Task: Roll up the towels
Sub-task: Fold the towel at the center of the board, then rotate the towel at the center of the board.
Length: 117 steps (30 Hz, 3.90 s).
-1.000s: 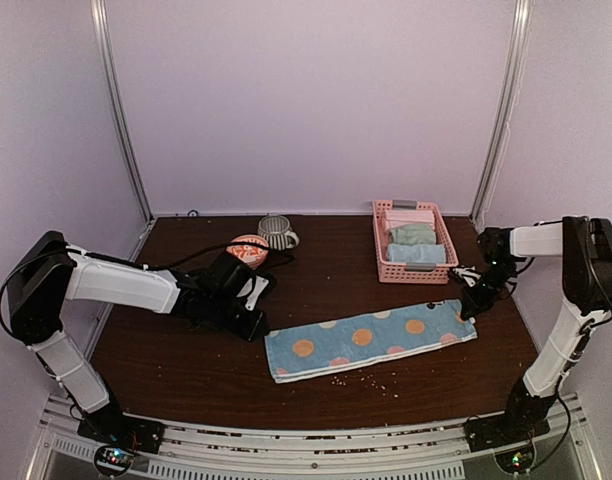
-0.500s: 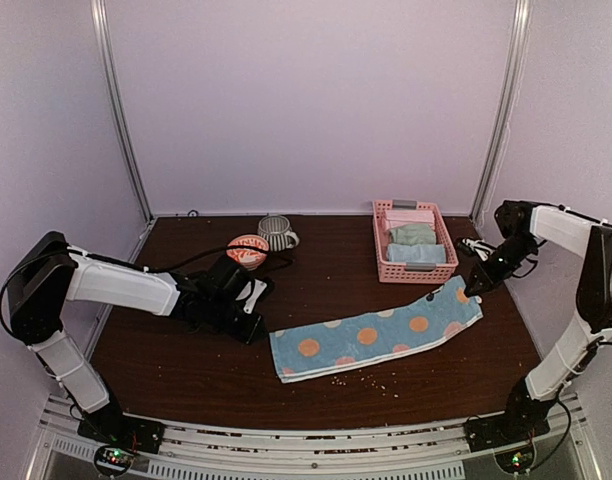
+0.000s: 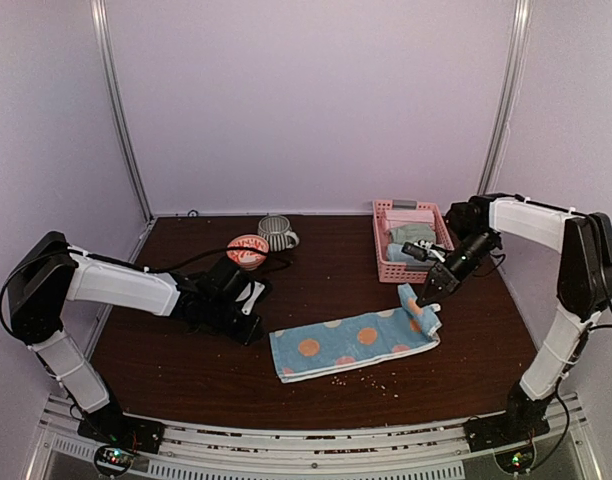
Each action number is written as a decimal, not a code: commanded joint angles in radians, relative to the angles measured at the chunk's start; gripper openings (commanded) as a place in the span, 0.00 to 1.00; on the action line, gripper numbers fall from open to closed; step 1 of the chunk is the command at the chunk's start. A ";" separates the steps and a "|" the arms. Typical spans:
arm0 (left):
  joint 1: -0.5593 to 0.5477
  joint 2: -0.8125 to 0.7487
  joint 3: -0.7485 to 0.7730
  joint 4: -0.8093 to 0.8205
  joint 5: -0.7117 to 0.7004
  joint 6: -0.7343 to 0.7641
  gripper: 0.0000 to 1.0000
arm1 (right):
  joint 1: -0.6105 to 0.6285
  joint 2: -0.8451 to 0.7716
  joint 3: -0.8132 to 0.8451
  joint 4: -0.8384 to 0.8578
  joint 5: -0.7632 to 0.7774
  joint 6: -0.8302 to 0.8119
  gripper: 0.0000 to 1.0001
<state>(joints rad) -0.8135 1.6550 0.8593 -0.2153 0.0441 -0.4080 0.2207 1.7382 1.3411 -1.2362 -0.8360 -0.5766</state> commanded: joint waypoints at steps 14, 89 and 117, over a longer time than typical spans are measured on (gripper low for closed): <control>-0.006 -0.003 -0.049 -0.010 0.003 -0.071 0.13 | 0.289 0.099 0.014 0.526 -0.178 0.516 0.00; -0.021 -0.195 -0.200 0.069 0.049 -0.196 0.12 | 0.579 0.335 0.238 0.695 -0.194 0.777 0.21; -0.074 0.065 0.014 0.161 0.173 -0.161 0.13 | 0.336 -0.134 -0.134 0.827 0.121 0.319 0.98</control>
<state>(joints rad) -0.8875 1.7065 0.9169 -0.1059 0.2317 -0.5529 0.5396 1.5837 1.2209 -0.3950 -0.6399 -0.1730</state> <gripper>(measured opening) 0.138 0.996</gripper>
